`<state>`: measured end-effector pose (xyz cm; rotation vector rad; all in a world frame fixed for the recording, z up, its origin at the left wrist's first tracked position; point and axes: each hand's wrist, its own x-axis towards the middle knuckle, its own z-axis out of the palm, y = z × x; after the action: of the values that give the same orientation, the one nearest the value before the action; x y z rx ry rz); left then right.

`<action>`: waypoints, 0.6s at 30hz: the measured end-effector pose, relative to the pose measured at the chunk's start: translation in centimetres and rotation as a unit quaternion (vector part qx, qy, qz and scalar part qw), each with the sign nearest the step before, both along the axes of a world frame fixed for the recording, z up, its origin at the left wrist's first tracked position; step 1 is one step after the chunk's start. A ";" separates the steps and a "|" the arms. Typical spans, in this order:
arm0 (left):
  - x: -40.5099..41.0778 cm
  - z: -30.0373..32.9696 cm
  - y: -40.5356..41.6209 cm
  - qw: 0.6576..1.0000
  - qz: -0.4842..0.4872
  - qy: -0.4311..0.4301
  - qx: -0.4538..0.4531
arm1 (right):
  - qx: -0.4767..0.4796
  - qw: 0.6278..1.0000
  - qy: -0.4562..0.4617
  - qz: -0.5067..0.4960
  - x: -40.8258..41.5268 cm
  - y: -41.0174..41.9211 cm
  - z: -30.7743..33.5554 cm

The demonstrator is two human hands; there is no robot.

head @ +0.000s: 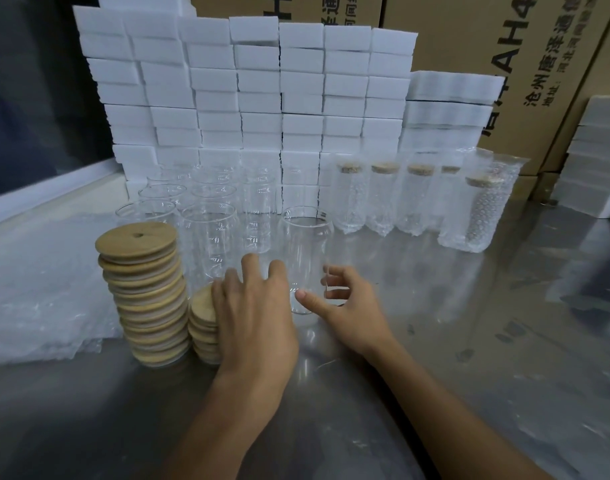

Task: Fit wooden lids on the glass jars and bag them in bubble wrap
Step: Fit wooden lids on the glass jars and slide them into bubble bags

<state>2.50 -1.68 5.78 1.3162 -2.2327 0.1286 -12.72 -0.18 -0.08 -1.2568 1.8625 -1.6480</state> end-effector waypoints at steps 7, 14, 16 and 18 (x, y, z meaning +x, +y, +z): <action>0.2 0.7 0.8 0.997 -0.024 0.058 0.035 | 0.007 1.000 0.006 0.002 0.0 0.0 0.0; 0.0 1.1 1.3 0.957 -0.113 0.233 -0.134 | -0.170 0.975 0.081 -0.119 0.9 0.7 1.5; -0.5 0.7 1.4 0.917 -0.185 0.288 -0.203 | -0.237 0.957 0.117 -0.117 1.3 1.1 2.2; -1.1 0.5 1.2 0.884 -0.242 0.346 -0.201 | -0.265 0.952 0.133 -0.077 2.0 1.4 2.4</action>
<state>1.39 -0.44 6.23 0.4428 -1.7076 -0.0585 -10.76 1.19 2.33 -1.6459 1.7565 -2.2641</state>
